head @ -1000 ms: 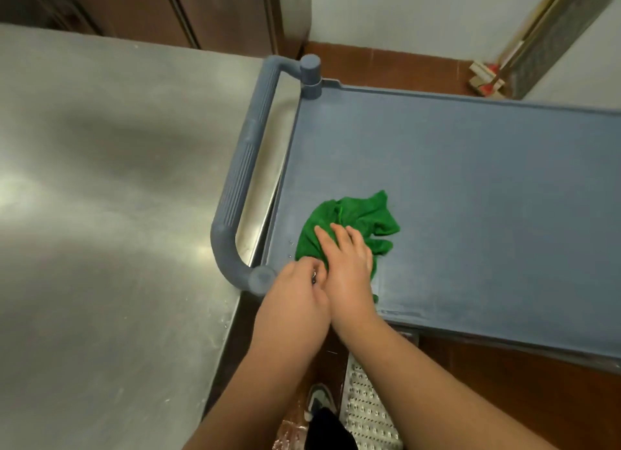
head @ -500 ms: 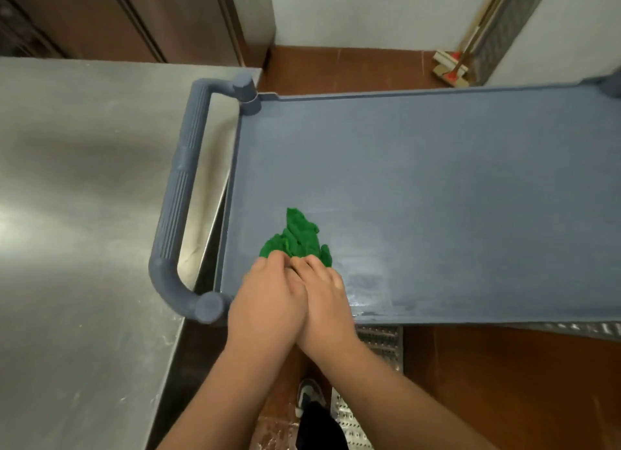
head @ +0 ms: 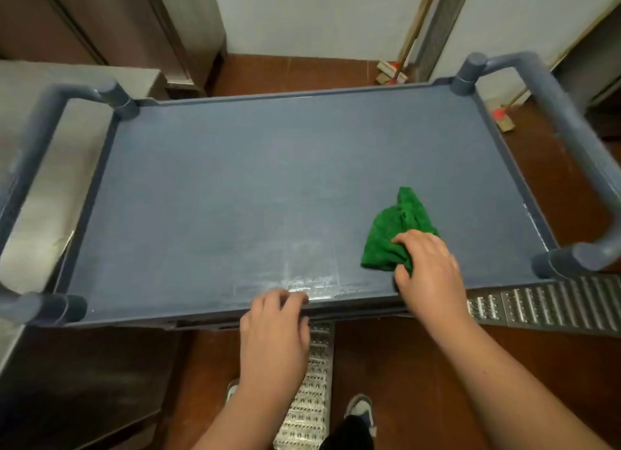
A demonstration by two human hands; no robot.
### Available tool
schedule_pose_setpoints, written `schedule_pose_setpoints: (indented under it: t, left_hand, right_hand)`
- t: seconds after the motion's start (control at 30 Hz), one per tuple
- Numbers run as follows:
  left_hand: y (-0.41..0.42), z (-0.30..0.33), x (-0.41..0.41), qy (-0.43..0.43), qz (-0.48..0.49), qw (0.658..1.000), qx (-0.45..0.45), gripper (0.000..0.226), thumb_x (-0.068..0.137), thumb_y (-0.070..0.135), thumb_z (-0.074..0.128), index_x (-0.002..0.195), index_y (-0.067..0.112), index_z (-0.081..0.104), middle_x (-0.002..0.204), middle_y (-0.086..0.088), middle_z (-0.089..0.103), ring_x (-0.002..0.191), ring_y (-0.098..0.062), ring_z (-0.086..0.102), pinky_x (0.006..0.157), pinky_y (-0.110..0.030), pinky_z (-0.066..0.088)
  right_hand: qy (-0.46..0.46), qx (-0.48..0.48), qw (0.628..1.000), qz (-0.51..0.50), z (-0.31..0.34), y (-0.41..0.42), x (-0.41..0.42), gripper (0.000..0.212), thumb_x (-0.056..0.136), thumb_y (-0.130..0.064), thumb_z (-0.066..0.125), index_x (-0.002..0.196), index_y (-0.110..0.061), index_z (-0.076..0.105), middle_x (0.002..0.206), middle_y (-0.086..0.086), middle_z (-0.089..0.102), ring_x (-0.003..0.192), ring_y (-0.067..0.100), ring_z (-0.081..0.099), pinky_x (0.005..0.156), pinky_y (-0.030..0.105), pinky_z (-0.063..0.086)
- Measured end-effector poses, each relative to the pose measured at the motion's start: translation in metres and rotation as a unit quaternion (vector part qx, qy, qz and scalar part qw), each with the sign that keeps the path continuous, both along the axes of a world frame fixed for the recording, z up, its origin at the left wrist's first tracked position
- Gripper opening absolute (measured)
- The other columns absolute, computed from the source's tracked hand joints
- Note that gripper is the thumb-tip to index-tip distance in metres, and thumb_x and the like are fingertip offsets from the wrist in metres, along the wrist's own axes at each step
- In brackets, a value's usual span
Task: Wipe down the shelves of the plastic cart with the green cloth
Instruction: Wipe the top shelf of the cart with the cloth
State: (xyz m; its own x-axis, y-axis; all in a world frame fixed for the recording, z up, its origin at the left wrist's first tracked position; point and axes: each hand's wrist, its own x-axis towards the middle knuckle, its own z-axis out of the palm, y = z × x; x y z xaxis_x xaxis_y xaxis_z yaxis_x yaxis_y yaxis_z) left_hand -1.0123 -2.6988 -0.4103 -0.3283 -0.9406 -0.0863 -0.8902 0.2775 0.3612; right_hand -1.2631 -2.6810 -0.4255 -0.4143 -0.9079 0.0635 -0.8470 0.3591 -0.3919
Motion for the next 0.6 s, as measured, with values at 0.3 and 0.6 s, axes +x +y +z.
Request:
schedule_pose_setpoints:
  t: [0.3,0.6]
  left_hand:
    - [-0.012,-0.036,-0.012,0.094,0.066,0.993,-0.028,0.01,0.079,0.021,0.078,0.084,0.022,0.069,0.086,0.012,0.044,0.087,-0.008,0.035,0.077,-0.034,0.031]
    - [-0.054,-0.028,0.022,0.174,0.067,0.981,0.059,0.016,0.083,0.025,0.074,0.088,0.029,0.059,0.087,0.022,0.044,0.093,-0.005,0.039,0.086,-0.028,0.037]
  right_hand:
    - [0.002,0.021,0.986,-0.165,0.009,0.022,-0.093,0.04,0.077,-0.008,0.063,0.116,-0.019,0.058,0.127,0.007,0.058,0.123,0.034,0.041,0.099,0.053,0.039]
    - [0.004,-0.033,0.993,-0.113,-0.002,-0.011,-0.007,0.034,0.064,-0.017,0.058,0.098,-0.019,0.058,0.107,0.006,0.061,0.107,0.035,0.049,0.092,0.047,0.042]
